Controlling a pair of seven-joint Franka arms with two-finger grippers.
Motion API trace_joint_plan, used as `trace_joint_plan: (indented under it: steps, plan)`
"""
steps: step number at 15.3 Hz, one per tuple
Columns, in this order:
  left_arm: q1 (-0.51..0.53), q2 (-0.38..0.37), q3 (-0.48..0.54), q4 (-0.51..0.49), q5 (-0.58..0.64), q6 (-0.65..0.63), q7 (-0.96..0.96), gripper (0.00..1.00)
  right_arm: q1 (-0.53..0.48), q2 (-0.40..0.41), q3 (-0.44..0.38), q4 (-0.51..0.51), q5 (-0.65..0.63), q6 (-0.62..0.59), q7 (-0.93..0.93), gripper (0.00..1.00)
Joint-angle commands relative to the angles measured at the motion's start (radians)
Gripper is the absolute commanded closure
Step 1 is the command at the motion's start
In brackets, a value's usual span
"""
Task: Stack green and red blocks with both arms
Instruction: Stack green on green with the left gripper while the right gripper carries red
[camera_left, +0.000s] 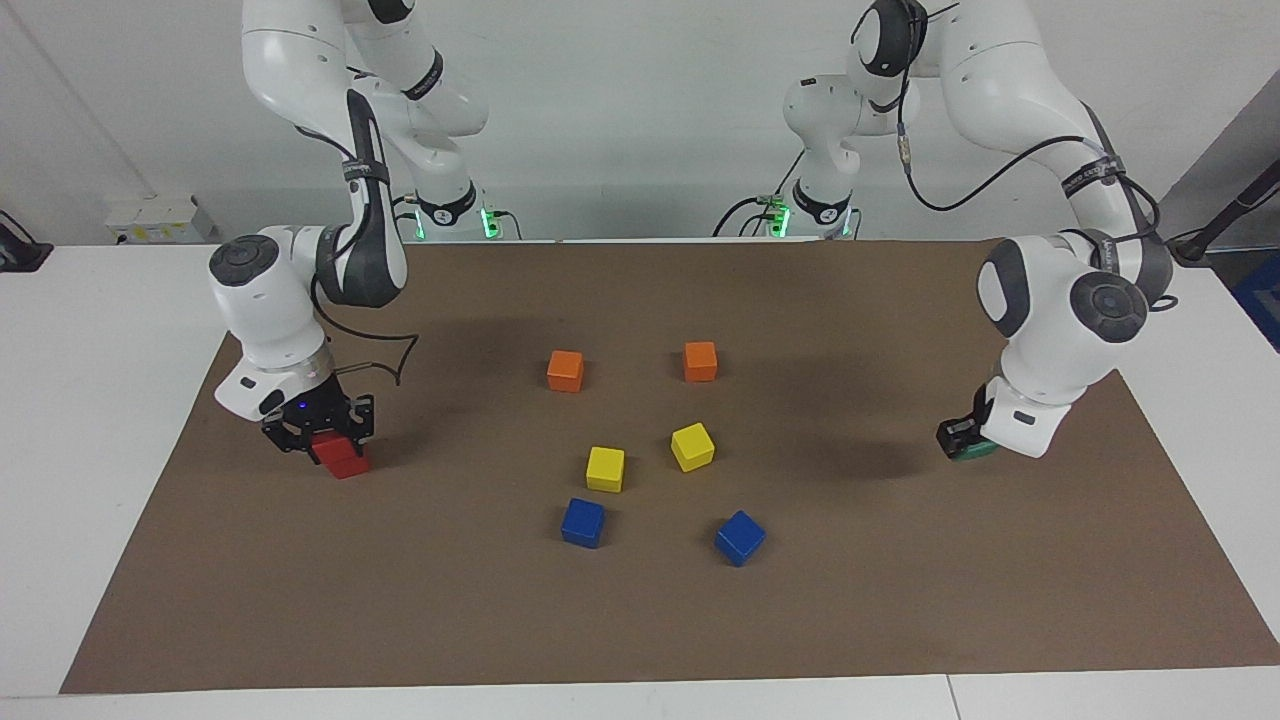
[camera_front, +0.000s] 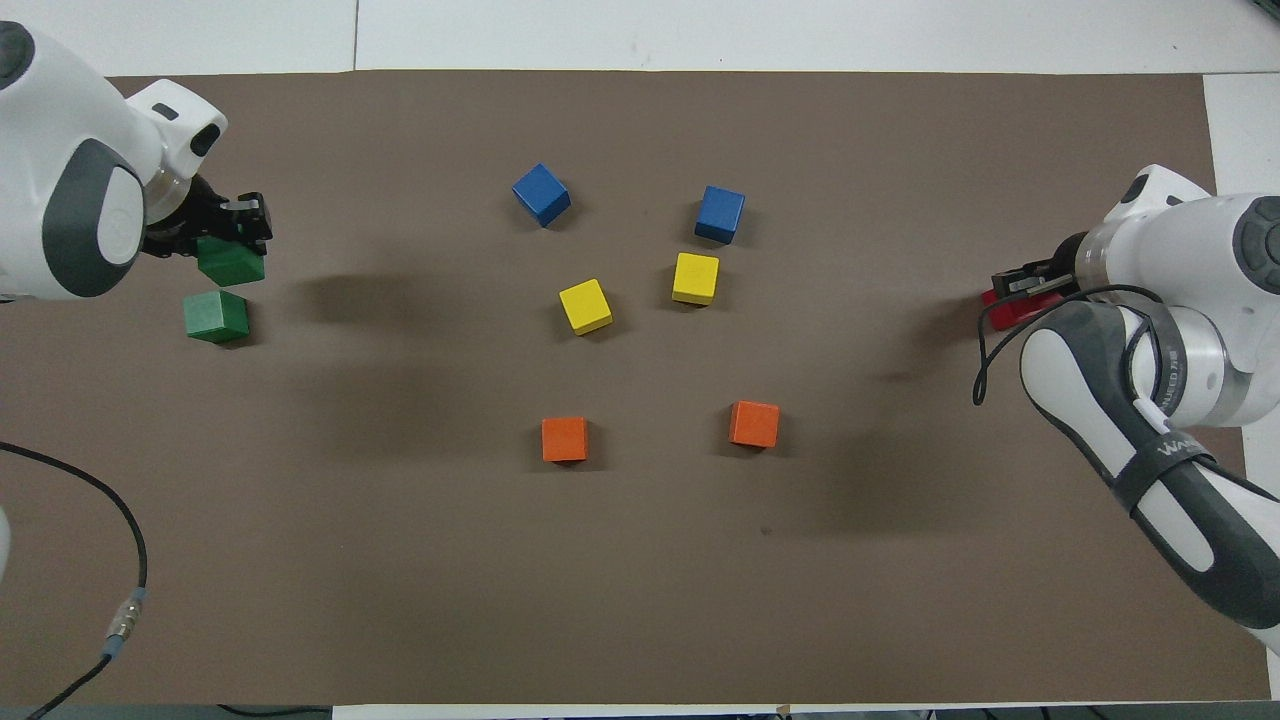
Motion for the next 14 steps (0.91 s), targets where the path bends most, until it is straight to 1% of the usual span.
trace_joint_plan:
  steps: [1, 3, 5, 11, 14]
  plan:
    - [0.06, -0.021, -0.008, -0.043, -0.015, 0.005, 0.157, 1.0, -0.018, -0.024, 0.012, -0.033, 0.033, 0.023, -0.042, 1.0]
    - [0.087, -0.03, -0.008, -0.071, -0.053, 0.036, 0.18, 1.0, -0.022, -0.018, 0.012, -0.048, 0.035, 0.06, -0.056, 1.0]
    - [0.119, -0.04, -0.008, -0.1, -0.1, 0.069, 0.217, 1.0, -0.018, -0.018, 0.012, -0.061, 0.035, 0.063, -0.054, 1.0]
    - [0.125, -0.058, -0.008, -0.169, -0.103, 0.137, 0.238, 1.0, -0.023, -0.004, 0.012, -0.061, 0.035, 0.066, -0.064, 1.0]
    - [0.125, -0.063, -0.007, -0.183, -0.103, 0.136, 0.238, 1.0, -0.026, -0.004, 0.012, -0.061, 0.035, 0.068, -0.074, 1.0]
